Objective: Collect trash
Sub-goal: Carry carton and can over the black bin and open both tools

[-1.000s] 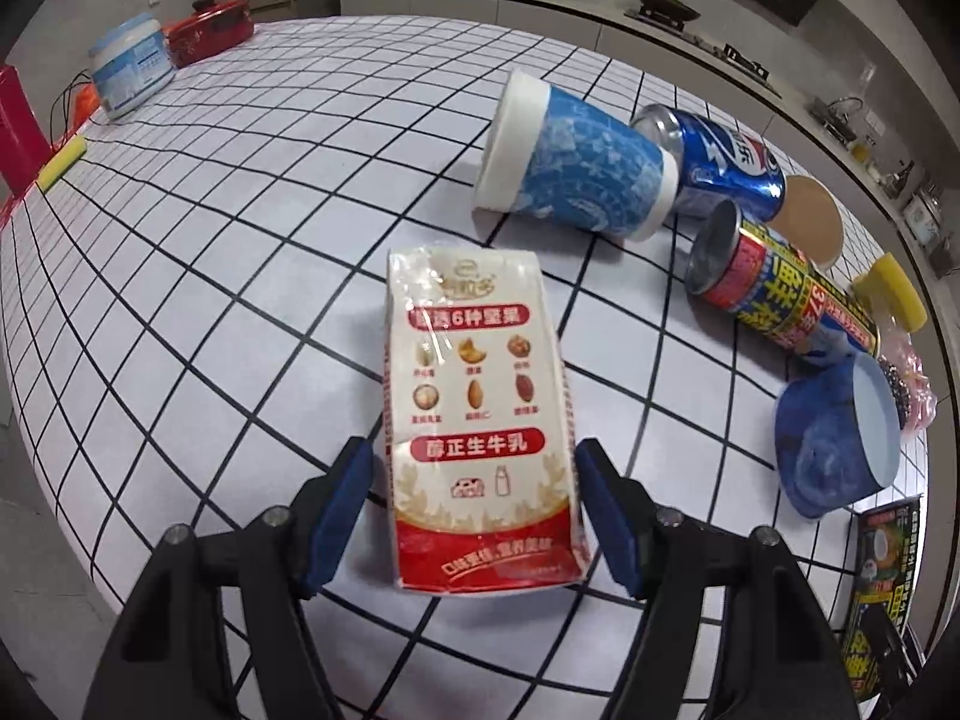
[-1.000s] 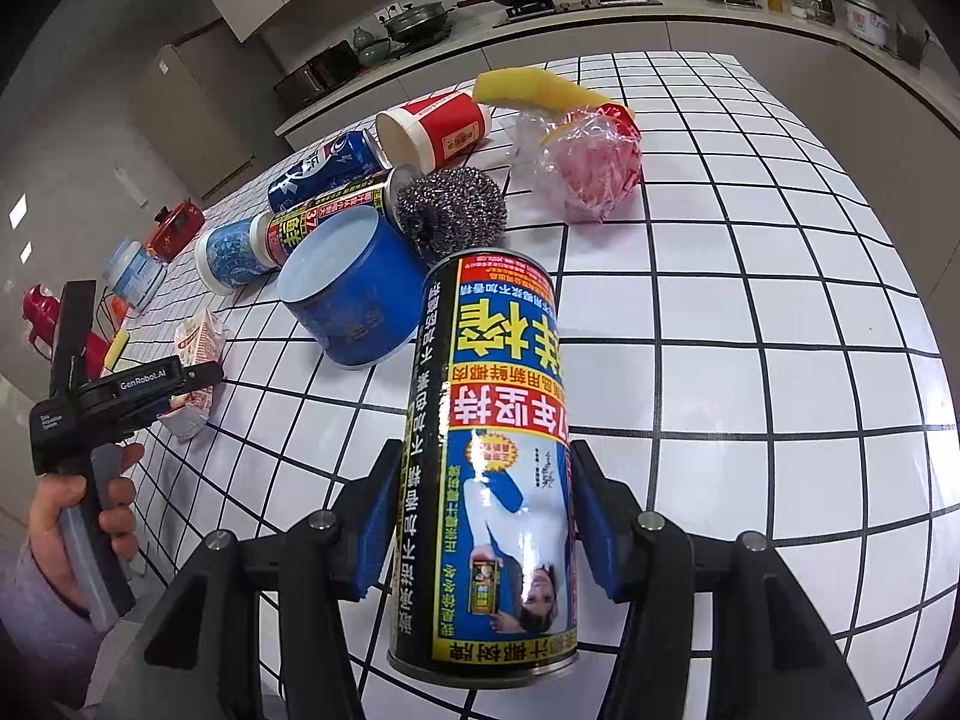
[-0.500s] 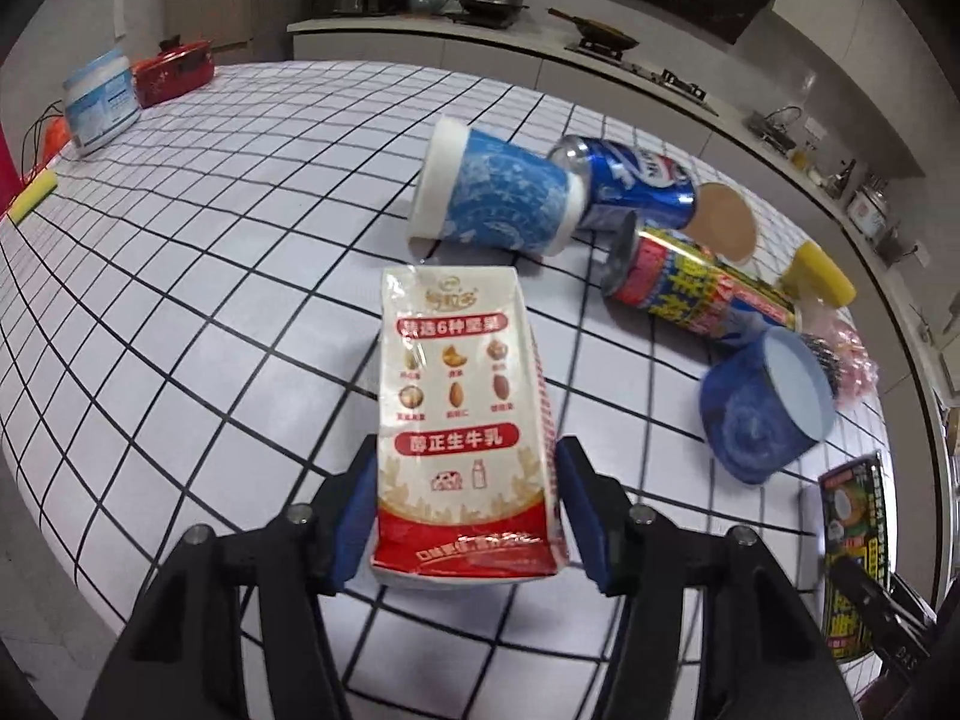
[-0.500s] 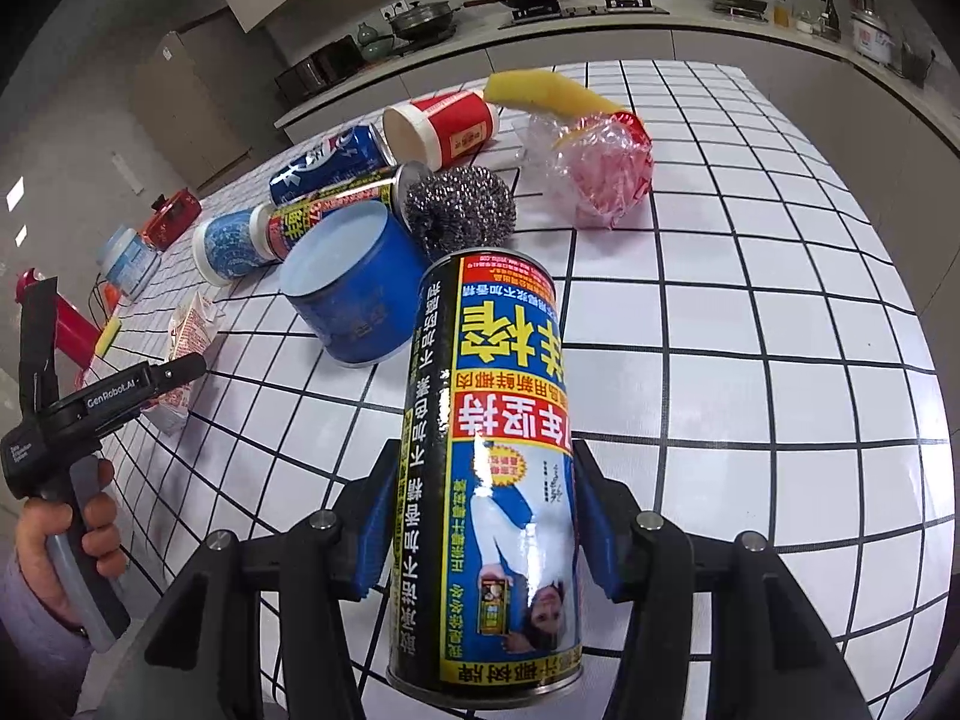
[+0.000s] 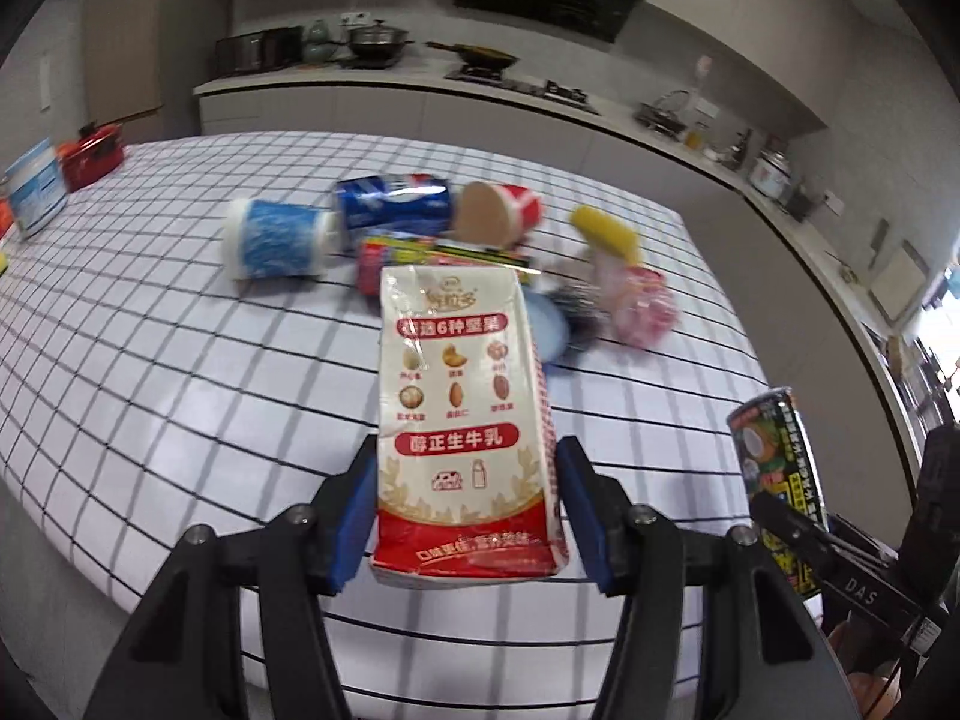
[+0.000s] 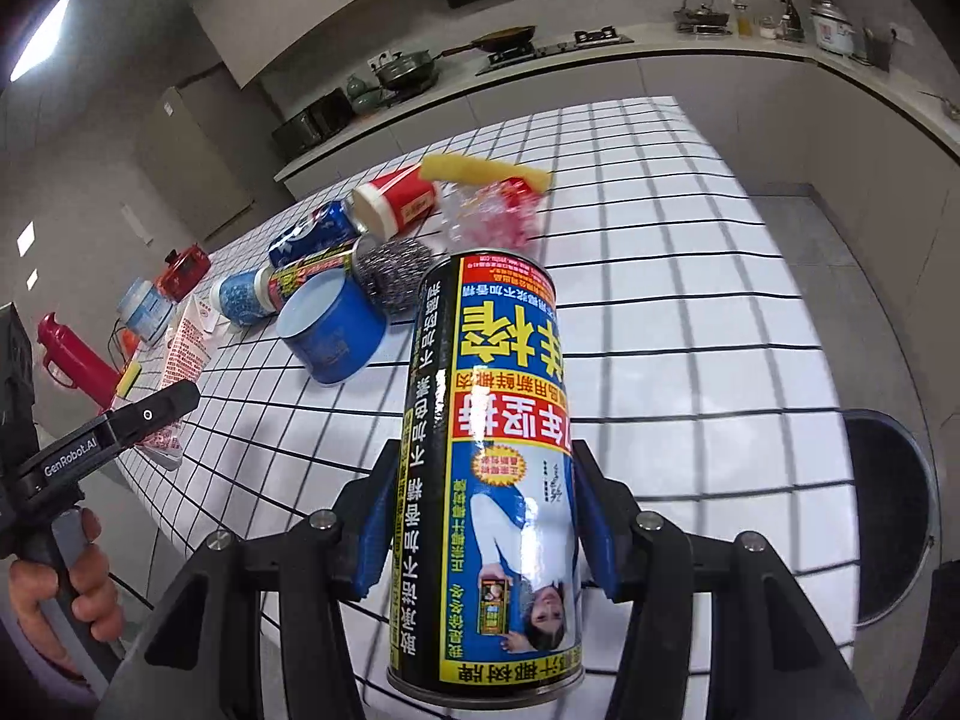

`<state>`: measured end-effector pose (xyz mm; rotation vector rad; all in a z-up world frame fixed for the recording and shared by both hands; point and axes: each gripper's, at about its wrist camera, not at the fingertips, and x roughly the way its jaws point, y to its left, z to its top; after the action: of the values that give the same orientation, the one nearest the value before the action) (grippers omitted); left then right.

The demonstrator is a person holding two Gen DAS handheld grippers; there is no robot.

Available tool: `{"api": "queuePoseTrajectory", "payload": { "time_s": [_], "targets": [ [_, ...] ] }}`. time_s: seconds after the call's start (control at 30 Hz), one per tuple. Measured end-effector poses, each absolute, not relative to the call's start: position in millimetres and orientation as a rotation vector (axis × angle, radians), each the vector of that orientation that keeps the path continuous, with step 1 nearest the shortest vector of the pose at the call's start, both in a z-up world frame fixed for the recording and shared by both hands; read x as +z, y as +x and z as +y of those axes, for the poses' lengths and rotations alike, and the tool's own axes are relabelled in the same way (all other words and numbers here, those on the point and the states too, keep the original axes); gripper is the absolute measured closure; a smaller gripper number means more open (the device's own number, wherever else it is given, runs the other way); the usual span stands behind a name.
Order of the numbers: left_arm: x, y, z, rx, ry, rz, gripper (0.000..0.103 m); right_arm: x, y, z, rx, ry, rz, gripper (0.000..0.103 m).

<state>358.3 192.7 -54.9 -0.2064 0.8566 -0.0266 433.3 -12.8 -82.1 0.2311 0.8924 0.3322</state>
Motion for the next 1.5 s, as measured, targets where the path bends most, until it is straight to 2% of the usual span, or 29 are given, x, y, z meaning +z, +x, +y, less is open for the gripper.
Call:
{"api": "queuePoseTrajectory", "payload": {
  "time_s": [0.53,0.8,1.1,1.2,1.4,1.5],
  "targets": [
    [-56.5,386.8,11.0,-0.538,-0.04,0.913,0.045,-80.6,352.4,-187.3,-0.126,0.444,0.836,0.048],
    [-70.7,387.7,-97.8,-0.583,0.008,0.981,0.045,-142.6,370.9,-283.1,-0.146,0.528,0.935,0.048],
    [-124.4,393.8,-186.9,-0.426,0.023,1.089,0.045,-210.2,424.2,-348.3,0.014,0.521,1.078,0.047],
    [-146.0,396.7,-198.9,-0.374,0.043,1.136,0.044,-224.7,434.0,-361.5,0.044,0.529,1.118,0.031],
    [-168.0,394.8,-218.4,-0.33,0.077,1.209,0.042,-216.9,428.8,-383.0,0.043,0.515,1.082,0.031],
    [-170.1,392.6,-224.1,-0.318,0.096,1.234,0.036,-203.2,422.2,-397.5,0.025,0.524,1.046,0.031]
  ]
}}
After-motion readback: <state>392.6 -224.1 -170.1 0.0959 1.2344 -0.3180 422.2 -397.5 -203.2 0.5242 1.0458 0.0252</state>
